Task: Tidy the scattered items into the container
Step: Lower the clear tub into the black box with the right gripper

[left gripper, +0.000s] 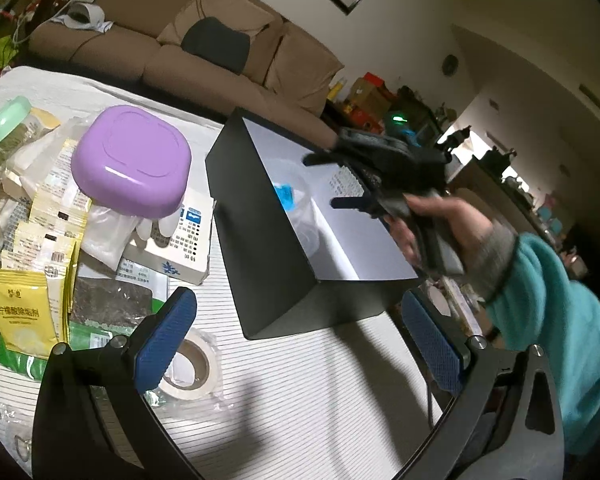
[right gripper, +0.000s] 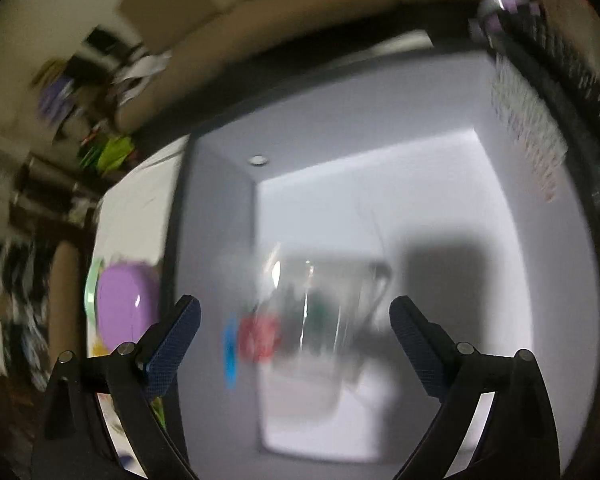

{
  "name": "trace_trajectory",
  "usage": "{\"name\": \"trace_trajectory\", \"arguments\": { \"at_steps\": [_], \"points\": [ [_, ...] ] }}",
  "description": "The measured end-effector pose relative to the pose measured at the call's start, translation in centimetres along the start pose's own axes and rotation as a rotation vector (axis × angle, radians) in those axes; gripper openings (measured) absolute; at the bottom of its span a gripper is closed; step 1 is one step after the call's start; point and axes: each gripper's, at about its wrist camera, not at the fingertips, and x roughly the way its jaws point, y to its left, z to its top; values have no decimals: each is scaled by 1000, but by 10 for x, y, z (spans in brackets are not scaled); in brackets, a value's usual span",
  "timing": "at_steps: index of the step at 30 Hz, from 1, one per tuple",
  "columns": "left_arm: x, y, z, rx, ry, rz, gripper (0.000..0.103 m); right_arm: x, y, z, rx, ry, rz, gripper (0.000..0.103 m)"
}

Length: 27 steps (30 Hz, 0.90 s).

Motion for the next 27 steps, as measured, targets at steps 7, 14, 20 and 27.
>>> {"name": "trace_trajectory", "arguments": {
  "at_steps": [7,14,20,27],
  "points": [
    [3,-5,8,32,-2,22,103,31,0,9,-70,112,-42,103],
    [21,-14,36,31,-10,-15,103,19,-17,0,-8,147,-27,103],
    [26,-40,33,101,18,-18,103,28,-37,-1,68,211,108,103],
    [37,-54,32,111,49,-17,103,53,-27,-12,102,257,210,103]
  ]
}}
